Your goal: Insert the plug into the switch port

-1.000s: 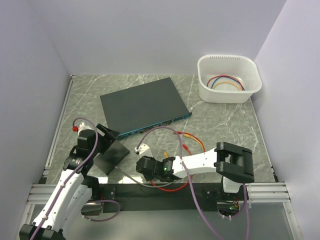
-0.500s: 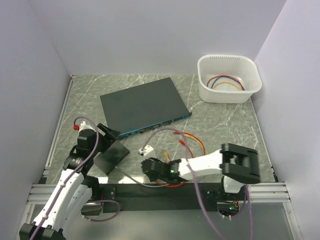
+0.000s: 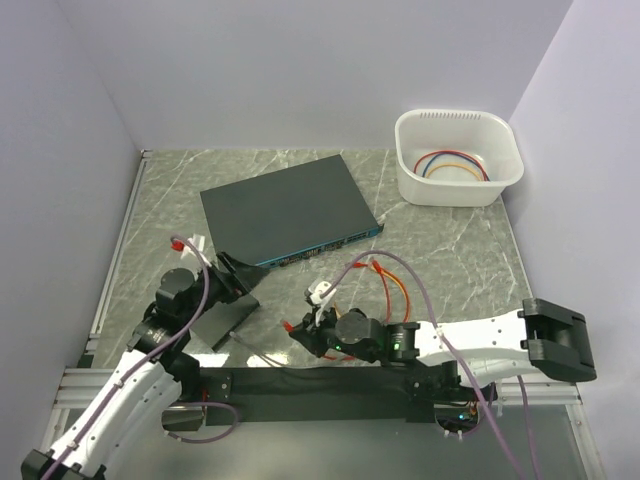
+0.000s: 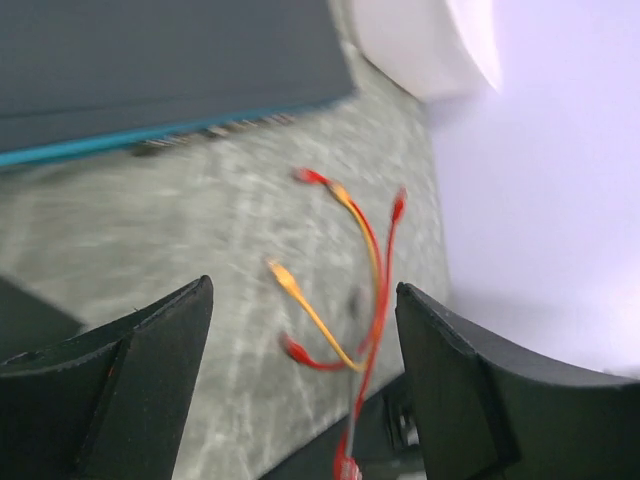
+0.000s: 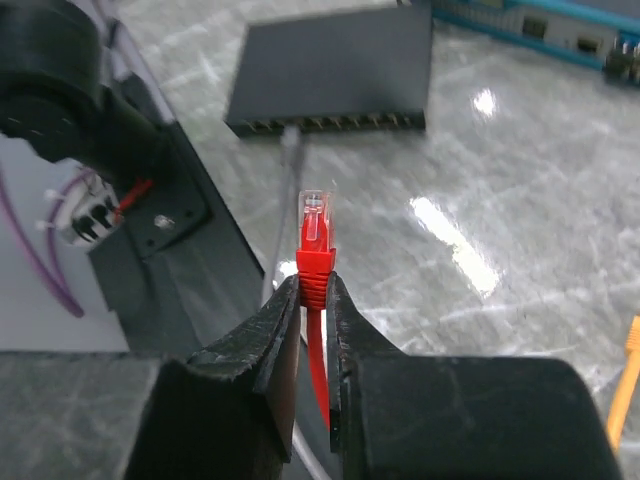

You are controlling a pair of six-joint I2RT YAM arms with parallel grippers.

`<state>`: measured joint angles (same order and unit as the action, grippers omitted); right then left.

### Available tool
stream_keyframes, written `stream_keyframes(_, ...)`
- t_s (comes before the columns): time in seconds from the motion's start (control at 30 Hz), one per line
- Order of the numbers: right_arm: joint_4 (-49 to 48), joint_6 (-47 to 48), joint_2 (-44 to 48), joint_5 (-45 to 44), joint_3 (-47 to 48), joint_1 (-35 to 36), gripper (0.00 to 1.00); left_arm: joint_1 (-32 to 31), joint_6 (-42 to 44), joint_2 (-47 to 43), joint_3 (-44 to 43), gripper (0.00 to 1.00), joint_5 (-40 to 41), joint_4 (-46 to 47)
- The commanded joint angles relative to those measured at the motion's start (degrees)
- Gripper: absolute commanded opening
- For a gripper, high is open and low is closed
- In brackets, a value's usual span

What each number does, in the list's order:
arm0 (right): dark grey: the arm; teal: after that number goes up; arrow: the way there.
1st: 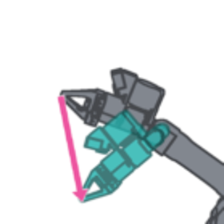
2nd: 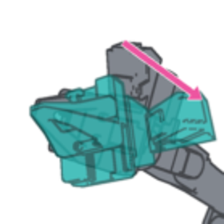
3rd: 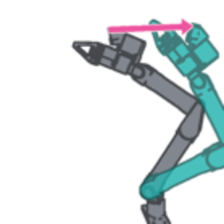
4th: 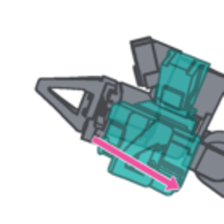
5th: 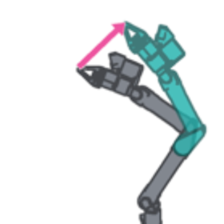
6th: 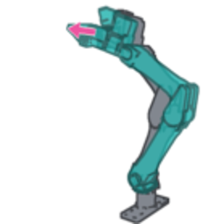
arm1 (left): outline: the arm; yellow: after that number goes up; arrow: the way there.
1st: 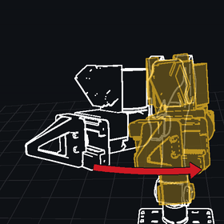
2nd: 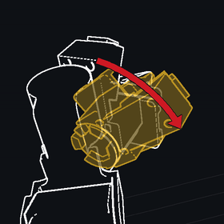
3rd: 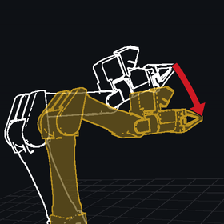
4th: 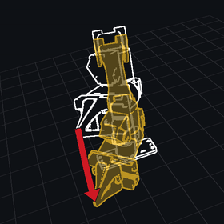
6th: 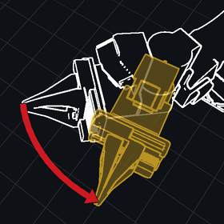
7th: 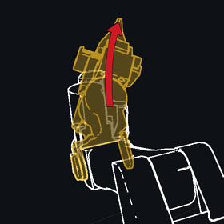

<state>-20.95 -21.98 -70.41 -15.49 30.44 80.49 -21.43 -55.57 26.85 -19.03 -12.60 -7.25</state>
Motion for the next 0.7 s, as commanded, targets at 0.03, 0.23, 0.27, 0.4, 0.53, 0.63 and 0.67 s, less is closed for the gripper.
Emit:
stream_keyframes(0.03,-8.74,2.55,5.18,2.30,-2.74,-0.07,0.00,-7.11,1.87,-0.14,0.13,0.81,0.73,6.89)
stream_keyframes(0.23,-10.52,2.99,10.02,5.81,-5.12,-1.03,0.00,-12.23,1.43,1.36,0.92,0.83,3.72,10.94)
stream_keyframes(0.27,-10.08,2.64,10.12,5.64,-5.12,-1.30,0.00,-12.41,1.43,1.36,1.01,0.82,5.03,10.76)
stream_keyframes(0.4,-7.01,2.03,7.75,4.24,-3.03,-2.35,0.00,-12.58,-0.23,1.80,-1.18,0.79,17.20,0.33)
stream_keyframes(0.53,-0.24,1.50,-0.31,1.78,2.43,-2.44,0.00,-12.58,-6.28,4.86,-3.12,0.82,29.37,-11.10)
stream_keyframes(0.63,1.35,0.97,-4.19,1.60,5.33,-2.35,0.00,-12.50,-9.10,6.19,-3.91,0.84,33.16,-15.07)
stream_keyframes(0.67,1.87,1.06,-5.08,1.60,6.03,-2.35,0.00,-12.50,-9.90,6.20,-4.00,0.85,34.21,-16.12)
